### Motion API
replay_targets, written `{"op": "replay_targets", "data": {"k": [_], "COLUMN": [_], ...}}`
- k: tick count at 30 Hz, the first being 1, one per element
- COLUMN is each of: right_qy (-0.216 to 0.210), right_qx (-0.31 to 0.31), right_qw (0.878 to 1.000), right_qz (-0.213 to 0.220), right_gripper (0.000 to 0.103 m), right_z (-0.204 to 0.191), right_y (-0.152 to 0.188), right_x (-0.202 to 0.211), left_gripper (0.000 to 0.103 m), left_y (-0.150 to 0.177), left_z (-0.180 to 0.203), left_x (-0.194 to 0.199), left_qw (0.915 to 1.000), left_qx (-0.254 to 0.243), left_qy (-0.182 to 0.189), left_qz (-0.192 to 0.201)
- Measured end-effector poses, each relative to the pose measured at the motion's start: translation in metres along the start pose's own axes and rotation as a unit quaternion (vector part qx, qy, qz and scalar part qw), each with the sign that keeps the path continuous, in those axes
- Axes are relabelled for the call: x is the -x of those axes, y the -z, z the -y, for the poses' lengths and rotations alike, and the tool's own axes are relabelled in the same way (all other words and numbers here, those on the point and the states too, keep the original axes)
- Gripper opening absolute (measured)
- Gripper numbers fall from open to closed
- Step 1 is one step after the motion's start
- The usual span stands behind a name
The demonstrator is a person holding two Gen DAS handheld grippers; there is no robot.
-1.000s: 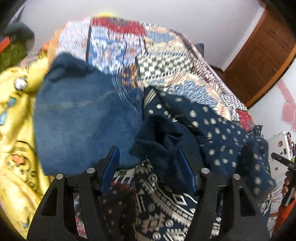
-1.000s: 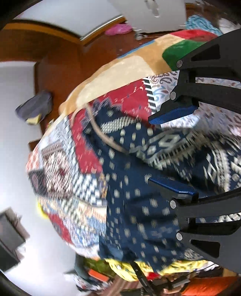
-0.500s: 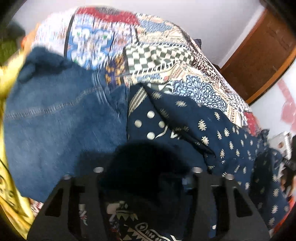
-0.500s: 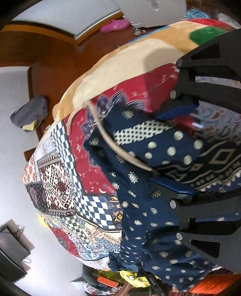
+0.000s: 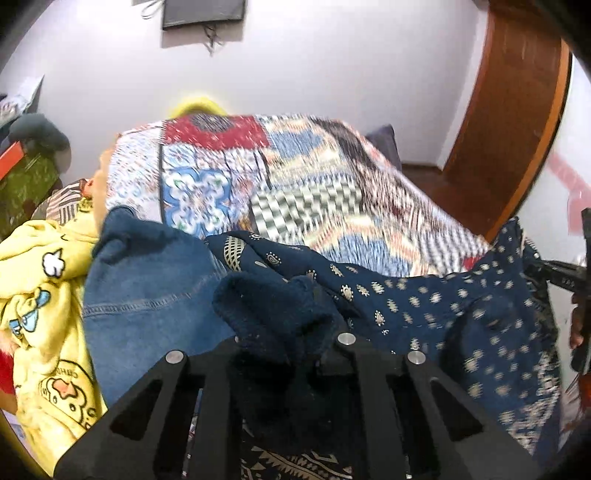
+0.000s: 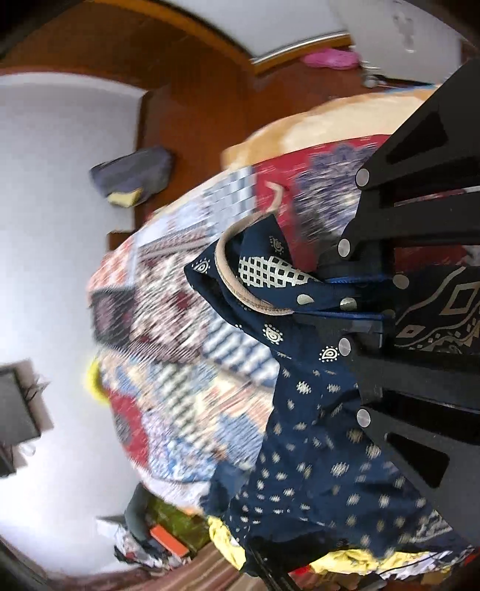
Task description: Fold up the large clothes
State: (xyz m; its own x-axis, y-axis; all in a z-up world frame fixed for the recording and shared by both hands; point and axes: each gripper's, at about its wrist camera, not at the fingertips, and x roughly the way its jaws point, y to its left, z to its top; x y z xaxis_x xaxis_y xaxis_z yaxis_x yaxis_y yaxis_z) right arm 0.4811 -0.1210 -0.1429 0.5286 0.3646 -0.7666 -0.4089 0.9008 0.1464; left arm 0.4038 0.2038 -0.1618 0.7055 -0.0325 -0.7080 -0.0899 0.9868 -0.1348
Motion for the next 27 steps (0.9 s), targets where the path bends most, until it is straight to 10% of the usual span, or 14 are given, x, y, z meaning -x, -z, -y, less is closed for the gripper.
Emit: {"op": "replay_targets", "data": {"k": [11,18,27], "right_qy": [0.017,0.045,0.051], "right_qx": [0.009,0.000,-0.016], "right_qw": [1.000,0.998,0.995], "right_qz": [-0.003,-0.053,-0.083], "right_gripper": [0.008,0.008,0.010], "right_z": [-0.030,-0.006,0.012], "right_y": [-0.063,-0.046,-0.017], "right_x": [-0.066,-0.105,-0.074], "left_gripper": [0.013,0.017,0.032], "left_y": [-0.025,0.016,0.038], "left_z": [-0.075,-0.117,-0.108], "left_x": [-0.043,-0.117,-0.096], "left_qw": [0.9968,0.9879,0.9873], "left_qx": [0.043,0.078,0.044], "left_qy": [-0.065,-0.068,-0.092], "left_qz": [-0.017,-0.116,-0.121]}}
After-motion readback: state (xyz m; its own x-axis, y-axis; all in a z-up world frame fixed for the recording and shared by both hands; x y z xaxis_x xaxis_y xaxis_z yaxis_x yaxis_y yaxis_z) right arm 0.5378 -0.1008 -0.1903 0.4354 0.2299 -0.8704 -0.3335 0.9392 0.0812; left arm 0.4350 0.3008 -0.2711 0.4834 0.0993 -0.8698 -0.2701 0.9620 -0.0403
